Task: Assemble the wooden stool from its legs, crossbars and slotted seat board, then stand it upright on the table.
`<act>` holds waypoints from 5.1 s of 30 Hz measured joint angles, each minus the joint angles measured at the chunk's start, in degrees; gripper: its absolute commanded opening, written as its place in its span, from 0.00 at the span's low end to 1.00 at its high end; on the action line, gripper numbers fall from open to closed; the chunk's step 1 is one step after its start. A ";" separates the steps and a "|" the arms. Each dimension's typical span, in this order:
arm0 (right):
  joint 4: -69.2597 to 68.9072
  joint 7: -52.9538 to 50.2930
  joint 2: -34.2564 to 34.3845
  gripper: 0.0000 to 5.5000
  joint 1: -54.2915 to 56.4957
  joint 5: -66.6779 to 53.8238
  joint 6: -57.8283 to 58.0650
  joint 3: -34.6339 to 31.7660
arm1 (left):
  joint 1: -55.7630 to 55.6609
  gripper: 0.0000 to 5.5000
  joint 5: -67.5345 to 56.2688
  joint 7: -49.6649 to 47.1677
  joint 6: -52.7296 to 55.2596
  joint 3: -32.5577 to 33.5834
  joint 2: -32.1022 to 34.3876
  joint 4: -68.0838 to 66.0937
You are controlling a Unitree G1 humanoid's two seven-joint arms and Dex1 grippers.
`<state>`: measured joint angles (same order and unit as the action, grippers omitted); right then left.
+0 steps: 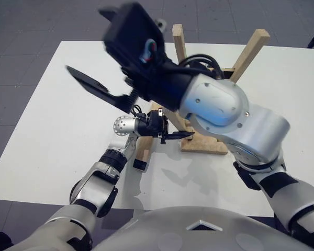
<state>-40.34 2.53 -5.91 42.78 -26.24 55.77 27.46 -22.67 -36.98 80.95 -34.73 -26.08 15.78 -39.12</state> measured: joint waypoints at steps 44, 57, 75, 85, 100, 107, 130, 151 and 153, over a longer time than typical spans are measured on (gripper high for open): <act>13.23 30.03 -34.83 0.86 -23.45 -11.73 4.59 -65.29 | 1.12 0.38 0.10 -2.44 2.72 1.12 1.15 -1.01; 30.10 33.14 -34.87 0.86 -31.82 -5.50 -10.45 -60.52 | 3.16 0.38 0.12 -2.57 1.42 1.16 3.30 2.02; 30.59 31.31 -32.46 0.86 -33.95 -5.75 -13.73 -57.02 | 9.57 0.67 9.08 2.45 18.62 -1.15 14.19 12.36; 29.45 30.19 -32.02 0.86 -35.07 -6.64 -14.31 -56.58 | 12.39 0.94 10.51 2.48 23.84 3.95 13.96 16.55; 24.69 33.96 -36.27 0.86 -46.01 -1.79 -19.30 -54.20 | 25.49 1.00 10.44 -17.30 30.25 19.61 14.64 46.99; 17.20 43.08 -42.46 0.86 -60.43 8.25 -30.64 -48.81 | 28.54 1.00 12.09 -24.74 35.70 19.65 14.43 56.09; 12.07 43.94 -42.12 0.86 -63.37 14.85 -34.36 -39.63 | 13.75 1.00 17.67 -34.07 27.84 21.91 4.76 37.29; 10.19 41.98 -41.60 0.86 -61.70 14.82 -34.37 -37.78 | 7.03 1.00 19.72 -33.21 20.82 22.31 0.96 22.70; 9.68 41.92 -41.55 0.86 -61.59 14.81 -34.36 -37.47 | 5.21 1.00 20.10 -33.42 19.99 22.33 0.43 19.53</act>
<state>-30.66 44.45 -47.47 -18.81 -11.44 21.40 -10.01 -17.46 -16.88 47.54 -14.73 -3.75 16.21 -19.59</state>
